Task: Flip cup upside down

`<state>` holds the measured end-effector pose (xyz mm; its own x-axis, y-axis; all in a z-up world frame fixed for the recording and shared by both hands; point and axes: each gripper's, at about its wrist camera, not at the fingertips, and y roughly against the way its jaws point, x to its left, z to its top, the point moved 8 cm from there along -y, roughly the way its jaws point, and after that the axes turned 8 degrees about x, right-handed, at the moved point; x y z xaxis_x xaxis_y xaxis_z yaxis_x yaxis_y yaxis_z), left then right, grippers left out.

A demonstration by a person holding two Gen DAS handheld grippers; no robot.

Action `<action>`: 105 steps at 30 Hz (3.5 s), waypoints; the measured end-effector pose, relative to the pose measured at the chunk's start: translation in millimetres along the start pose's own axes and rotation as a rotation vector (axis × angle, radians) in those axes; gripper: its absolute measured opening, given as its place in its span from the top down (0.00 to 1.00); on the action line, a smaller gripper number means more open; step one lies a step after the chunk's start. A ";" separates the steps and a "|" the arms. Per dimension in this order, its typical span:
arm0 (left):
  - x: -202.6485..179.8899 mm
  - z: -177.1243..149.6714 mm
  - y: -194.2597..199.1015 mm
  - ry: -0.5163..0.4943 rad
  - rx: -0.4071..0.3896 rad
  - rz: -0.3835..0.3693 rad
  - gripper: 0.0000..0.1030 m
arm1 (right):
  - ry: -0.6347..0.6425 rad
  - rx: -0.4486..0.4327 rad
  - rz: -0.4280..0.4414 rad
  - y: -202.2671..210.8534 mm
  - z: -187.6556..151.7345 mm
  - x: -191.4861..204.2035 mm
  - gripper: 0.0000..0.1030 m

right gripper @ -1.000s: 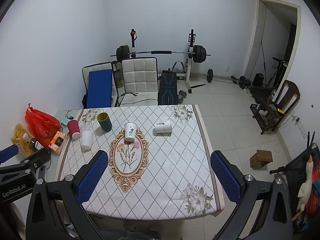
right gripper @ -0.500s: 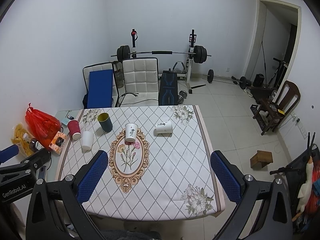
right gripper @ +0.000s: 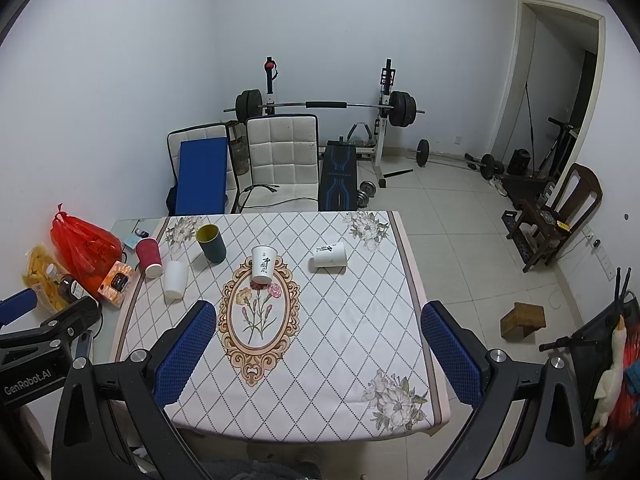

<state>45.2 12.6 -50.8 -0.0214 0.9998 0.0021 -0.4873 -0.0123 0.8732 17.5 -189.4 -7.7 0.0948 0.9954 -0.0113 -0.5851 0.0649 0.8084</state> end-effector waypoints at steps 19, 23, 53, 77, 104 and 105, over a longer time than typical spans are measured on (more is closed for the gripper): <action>-0.3 0.5 -0.1 0.000 -0.001 0.001 0.00 | 0.003 -0.002 0.002 2.8 5.2 4.1 0.00; 0.6 0.9 0.5 0.001 0.001 0.000 0.00 | 0.004 -0.003 0.004 3.2 6.6 5.4 0.00; -64.1 -11.0 -203.7 -0.027 0.265 0.080 0.00 | 0.018 0.404 -0.074 -245.2 -90.8 -66.7 0.00; -59.7 87.0 -421.8 -0.093 0.498 0.067 0.00 | -0.043 0.699 -0.136 -466.3 -74.5 -42.6 0.00; -97.2 95.4 -562.8 -0.191 0.739 -0.053 0.05 | -0.195 0.776 0.002 -551.0 -34.4 -23.7 0.00; -98.4 93.8 -564.4 -0.205 0.736 -0.048 0.06 | -0.192 0.777 -0.001 -559.5 -31.4 -20.5 0.00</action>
<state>404.2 -77.2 -498.1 0.1824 0.9831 -0.0162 0.2251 -0.0257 0.9740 317.6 -244.0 -478.3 0.2739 0.9612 0.0322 0.1365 -0.0720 0.9880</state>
